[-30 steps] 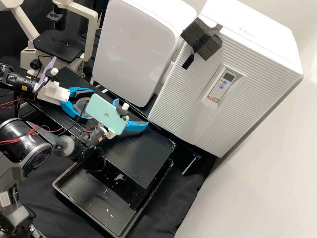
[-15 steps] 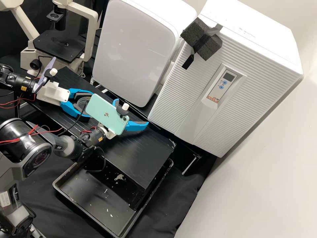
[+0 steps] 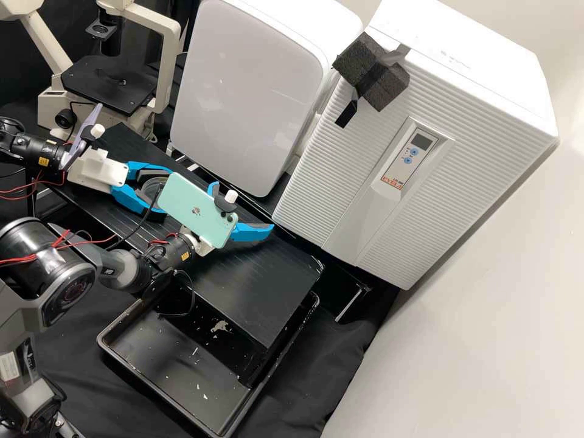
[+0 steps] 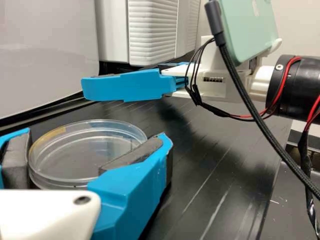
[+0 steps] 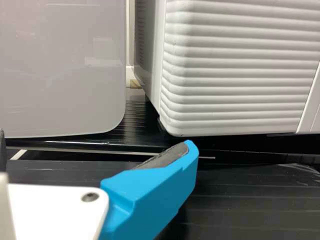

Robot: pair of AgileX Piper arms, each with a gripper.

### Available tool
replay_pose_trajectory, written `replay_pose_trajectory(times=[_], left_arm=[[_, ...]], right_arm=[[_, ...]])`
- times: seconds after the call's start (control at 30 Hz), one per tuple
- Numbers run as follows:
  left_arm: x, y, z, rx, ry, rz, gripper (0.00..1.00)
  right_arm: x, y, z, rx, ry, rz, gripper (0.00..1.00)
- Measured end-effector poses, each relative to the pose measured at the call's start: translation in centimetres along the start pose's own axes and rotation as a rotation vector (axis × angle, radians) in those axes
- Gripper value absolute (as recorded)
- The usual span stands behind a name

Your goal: Place the petri dish on the microscope

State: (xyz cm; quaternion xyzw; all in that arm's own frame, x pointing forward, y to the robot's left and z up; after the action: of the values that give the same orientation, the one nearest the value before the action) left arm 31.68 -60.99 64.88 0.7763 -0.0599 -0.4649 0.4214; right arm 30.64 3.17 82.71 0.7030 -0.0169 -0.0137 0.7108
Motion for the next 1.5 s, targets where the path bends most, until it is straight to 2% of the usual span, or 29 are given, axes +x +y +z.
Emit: replay_pose_trajectory(times=[0.2, 0.4, 0.5, 0.63, 0.73, 0.87, 1.07, 1.37, 1.5], left_arm=[[-1.0, 0.1, -1.0, -0.012, 0.027, 0.014, 0.00], [-3.4, 1.5, -2.7, -0.014, 0.117, 0.025, 0.00], [-4.9, 2.5, -3.3, -0.047, 0.157, 0.061, 0.00], [-7.0, 4.2, -3.9, -0.070, 0.208, 0.128, 0.00], [-8.5, 5.4, -4.4, -0.064, 0.235, 0.179, 0.00], [-10.1, 6.3, -5.8, -0.064, 0.279, 0.237, 0.00], [-11.7, 6.2, -8.6, -0.084, 0.373, 0.253, 0.00], [-14.1, 4.6, -13.8, -0.176, 0.559, 0.247, 0.00], [-15.2, 4.6, -15.3, -0.184, 0.605, 0.263, 0.00]], right_arm=[[0.0, 0.0, 0.0, 0.000, 0.000, 0.000, 1.00], [0.0, 0.0, 0.0, 0.000, 0.000, 0.000, 1.00], [0.0, 0.0, 0.0, 0.000, 0.000, 0.000, 1.00], [0.0, 0.0, 0.0, 0.000, 0.000, 0.000, 1.00], [0.0, 0.0, 0.0, 0.000, 0.000, 0.000, 1.00], [0.0, 0.0, 0.0, 0.000, 0.000, 0.000, 1.00], [0.0, 0.0, 0.0, 0.000, 0.000, 0.000, 1.00], [0.0, 0.0, 0.0, 0.000, 0.000, 0.000, 1.00], [0.0, 0.0, 0.0, 0.000, 0.000, 0.000, 1.00]])
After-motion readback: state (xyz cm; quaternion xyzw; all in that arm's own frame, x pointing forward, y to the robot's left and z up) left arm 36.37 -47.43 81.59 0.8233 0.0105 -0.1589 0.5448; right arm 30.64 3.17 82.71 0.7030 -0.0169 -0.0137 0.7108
